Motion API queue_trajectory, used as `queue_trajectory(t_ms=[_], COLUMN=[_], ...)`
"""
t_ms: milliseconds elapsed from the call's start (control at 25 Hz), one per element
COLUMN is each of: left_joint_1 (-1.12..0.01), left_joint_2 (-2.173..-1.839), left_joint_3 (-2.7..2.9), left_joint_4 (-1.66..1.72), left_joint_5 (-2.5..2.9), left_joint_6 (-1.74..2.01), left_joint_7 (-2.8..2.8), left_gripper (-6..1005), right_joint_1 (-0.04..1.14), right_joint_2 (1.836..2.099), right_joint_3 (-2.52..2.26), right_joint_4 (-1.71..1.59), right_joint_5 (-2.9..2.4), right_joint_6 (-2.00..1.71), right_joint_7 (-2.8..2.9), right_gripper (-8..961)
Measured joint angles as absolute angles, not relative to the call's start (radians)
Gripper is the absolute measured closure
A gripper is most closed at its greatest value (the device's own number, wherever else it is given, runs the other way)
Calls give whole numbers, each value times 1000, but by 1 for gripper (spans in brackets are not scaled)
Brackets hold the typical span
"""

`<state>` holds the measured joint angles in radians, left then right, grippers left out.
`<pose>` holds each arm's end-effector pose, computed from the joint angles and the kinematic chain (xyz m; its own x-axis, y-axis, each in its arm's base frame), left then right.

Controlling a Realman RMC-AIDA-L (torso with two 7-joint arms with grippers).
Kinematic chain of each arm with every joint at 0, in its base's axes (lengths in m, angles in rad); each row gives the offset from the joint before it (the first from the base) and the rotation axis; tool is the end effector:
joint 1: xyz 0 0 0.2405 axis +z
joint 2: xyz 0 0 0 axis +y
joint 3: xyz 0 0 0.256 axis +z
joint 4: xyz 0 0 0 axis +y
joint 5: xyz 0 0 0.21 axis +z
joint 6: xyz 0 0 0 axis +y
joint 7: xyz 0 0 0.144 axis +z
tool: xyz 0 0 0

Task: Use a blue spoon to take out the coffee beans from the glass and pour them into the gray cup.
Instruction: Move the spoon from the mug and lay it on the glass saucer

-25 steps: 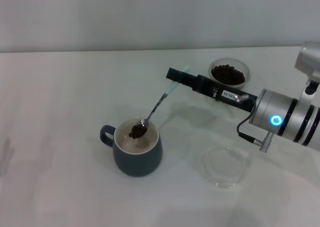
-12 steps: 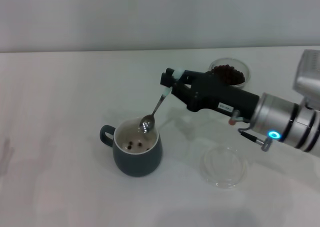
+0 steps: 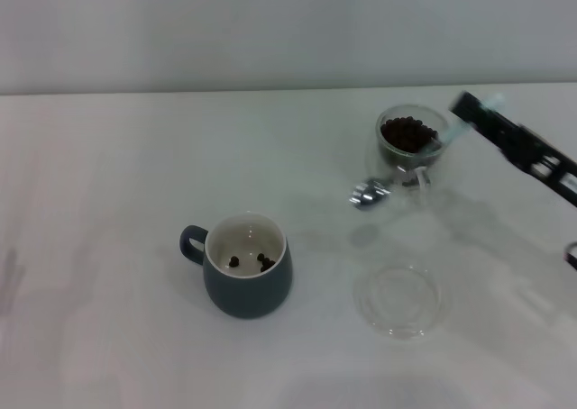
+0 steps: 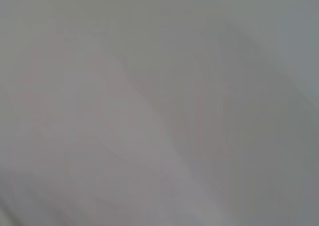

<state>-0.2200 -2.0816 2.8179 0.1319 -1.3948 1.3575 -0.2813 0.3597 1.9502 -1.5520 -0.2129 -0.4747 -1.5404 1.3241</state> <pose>-0.3812 0.2381 -0.0075 0.5921 -0.0077 0.8058 0.8058 0.0099 -0.5921 0.2991 0.2959 0.0200 0.1207 -0.3519 -0.9282 -0.7899 -0.6004 0.1249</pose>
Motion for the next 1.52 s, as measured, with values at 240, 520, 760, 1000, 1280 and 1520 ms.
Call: queue_trajectory(t_ms=[240,520,760,1000,1280,1520], left_joint_1=[-221,-221,-222,-220,-218,-213], left_joint_2=[-2082,-2082,-2082,-2082,-2083,-2083], left_joint_3=[2818,2818,2818,2818,2818,2818], left_joint_4=[134,136,137,137,137,137], left_joint_5=[-1416,-1417,-1417,-1417,-1417,-1420], left_joint_6=[1358,1357,1358,1358,1358,1358], left_joint_7=[-283,-283,-284,-284,-284,-284], left_gripper=[106,106,106,107,107,107], right_joint_1=[352,323,309,308,309,279], right_joint_2=[1927,1958,1990,2004,2006,2002], right_joint_3=[-1561,-1575,-1583,-1587,-1592,-1462], right_joint_4=[-70,-49,-52,-54,-59,-62], right_joint_5=[-486,-500,-516,-536,-552,-534], right_joint_6=[-1497,-1427,-1382,-1349,-1322,-1322], right_joint_7=[1336,1321,1298,1299,1282,1191], right_gripper=[803,803,802,802,776,716])
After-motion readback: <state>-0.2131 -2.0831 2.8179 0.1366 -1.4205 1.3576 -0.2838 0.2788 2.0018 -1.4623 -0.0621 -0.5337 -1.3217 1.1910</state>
